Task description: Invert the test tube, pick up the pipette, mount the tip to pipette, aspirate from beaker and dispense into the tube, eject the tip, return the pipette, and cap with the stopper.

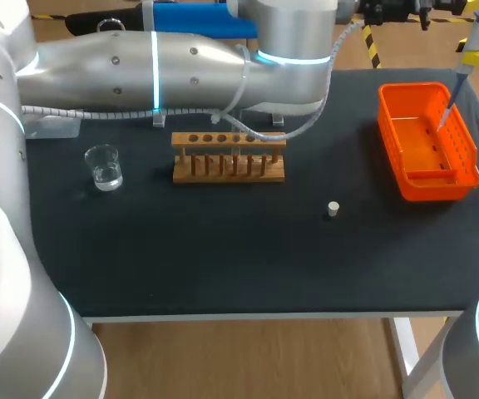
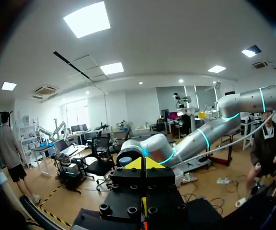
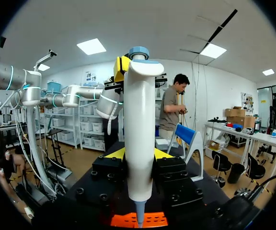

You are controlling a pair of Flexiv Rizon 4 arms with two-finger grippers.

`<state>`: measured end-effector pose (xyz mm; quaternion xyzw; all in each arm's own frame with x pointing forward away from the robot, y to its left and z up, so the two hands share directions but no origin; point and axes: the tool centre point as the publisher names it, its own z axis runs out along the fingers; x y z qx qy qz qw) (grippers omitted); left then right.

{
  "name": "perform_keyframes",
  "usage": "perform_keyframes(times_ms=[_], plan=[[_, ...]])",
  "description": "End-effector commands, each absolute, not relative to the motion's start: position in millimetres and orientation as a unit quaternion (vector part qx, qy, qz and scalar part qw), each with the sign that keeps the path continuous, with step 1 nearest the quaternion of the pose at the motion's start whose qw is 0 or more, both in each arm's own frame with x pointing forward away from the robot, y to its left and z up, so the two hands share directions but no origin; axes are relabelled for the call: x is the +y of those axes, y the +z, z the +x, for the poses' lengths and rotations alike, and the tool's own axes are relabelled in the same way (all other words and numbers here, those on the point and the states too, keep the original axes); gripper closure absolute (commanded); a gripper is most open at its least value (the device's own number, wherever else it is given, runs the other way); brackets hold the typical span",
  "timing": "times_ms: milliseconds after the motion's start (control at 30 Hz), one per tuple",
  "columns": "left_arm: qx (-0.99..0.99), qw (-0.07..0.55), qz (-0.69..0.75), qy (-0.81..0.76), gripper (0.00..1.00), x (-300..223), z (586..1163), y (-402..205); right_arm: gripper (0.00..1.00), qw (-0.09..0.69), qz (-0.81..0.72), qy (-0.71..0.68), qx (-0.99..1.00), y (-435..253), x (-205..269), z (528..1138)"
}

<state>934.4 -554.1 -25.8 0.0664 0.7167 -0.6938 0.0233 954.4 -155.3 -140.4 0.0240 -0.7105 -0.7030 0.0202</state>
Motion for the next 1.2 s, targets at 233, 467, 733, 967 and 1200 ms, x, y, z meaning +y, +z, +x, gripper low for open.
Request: perform_keyframes(times_ms=[233,467,733,967,1200], plan=[[0.711,0.026,0.061,-0.7,1.0,-564.3,935.3,-33.1,1.0,0.019,0.023,-0.702,-0.712,-139.5,-154.6,953.3],[0.712,0.025,0.055,-0.7,1.0,-562.9,939.7,-36.1,1.0,0.019,0.023,-0.702,-0.712,-139.5,-154.6,953.3],[0.713,0.022,0.056,-0.699,1.0,-565.3,944.9,-36.9,1.0,0.019,0.023,-0.702,-0.712,-139.5,-154.6,953.3],[0.714,0.017,0.056,-0.698,1.0,-567.6,948.0,-39.3,1.0,0.019,0.023,-0.702,-0.712,-139.5,-154.6,953.3],[0.714,0.013,0.056,-0.698,1.0,-568.8,950.3,-40.8,1.0,0.019,0.023,-0.702,-0.712,-139.5,-154.6,953.3]])
